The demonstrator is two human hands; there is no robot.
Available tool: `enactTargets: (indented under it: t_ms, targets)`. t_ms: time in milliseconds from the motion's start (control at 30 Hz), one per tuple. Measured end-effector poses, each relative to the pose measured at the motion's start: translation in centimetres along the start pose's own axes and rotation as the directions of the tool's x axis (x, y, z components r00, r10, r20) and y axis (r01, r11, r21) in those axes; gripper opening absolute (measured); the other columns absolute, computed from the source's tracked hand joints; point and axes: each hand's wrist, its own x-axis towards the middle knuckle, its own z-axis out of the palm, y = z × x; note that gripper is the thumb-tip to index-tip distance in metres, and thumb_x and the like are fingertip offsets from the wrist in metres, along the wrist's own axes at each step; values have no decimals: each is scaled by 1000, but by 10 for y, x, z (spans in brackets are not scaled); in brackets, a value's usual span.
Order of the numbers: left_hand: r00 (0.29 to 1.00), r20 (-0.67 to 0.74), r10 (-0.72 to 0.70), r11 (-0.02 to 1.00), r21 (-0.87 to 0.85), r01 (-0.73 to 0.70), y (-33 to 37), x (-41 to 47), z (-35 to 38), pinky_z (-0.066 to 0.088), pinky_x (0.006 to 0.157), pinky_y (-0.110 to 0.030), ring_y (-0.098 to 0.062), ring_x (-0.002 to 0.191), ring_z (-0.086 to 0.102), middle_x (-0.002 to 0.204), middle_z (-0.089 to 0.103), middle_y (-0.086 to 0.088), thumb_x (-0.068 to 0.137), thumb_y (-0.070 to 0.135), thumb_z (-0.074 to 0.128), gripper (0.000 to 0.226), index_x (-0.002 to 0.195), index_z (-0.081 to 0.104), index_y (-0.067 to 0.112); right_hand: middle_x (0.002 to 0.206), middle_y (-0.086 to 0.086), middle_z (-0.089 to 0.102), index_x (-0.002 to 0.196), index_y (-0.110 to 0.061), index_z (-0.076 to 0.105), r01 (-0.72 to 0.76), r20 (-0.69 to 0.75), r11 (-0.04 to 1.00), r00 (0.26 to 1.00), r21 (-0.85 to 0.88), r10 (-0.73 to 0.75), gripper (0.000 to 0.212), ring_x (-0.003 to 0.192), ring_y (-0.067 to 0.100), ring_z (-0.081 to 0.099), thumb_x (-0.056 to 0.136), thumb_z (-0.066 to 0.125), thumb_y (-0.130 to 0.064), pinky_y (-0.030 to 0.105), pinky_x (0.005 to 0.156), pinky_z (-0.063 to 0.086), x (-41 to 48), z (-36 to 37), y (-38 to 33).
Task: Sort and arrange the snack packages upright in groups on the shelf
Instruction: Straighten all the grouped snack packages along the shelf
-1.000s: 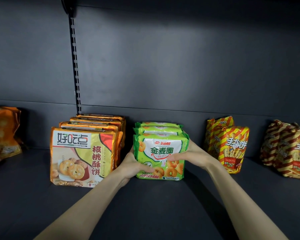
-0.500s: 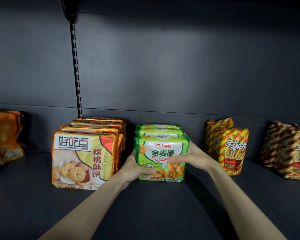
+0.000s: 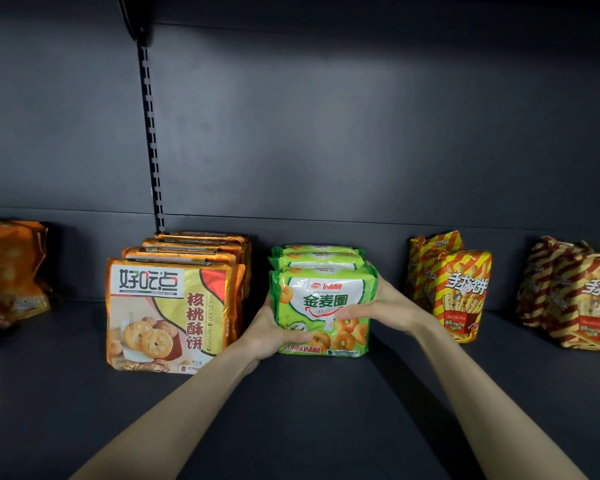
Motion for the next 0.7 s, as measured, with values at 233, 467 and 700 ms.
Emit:
enactTargets:
  t_ms: [233,467,700]
  targets:
    - [989,-145,29,985,175,-3,4,-17,9,45,99,-31,-18,114,57,121,61,0,69,13,81,85,138,32,17,117,-10,67,134,-30,37,-82,-103,989,992,-121,70,108,106,12,65,43,91,-50,45,96,51,-7,3,-1]
    - [967,-224,121,922,387,-26,18,-44,11,45,91,-29,-23,117,55,128,57,-8,89,17,62,57,136,32,9,116,-8,66,125,-21,50,-171,-244,934,965,-313,95,70,106,10,62,65,84,-34,28,92,51,-26,10,-20]
    - [919,-271,286,827,554,-95,31,-70,5,41,101,-37,-28,123,49,136,48,-12,87,23,64,66,142,29,9,135,9,53,136,-6,42,-208,-311,829,949,-518,44,73,124,24,49,77,76,-33,30,93,42,-49,9,-43]
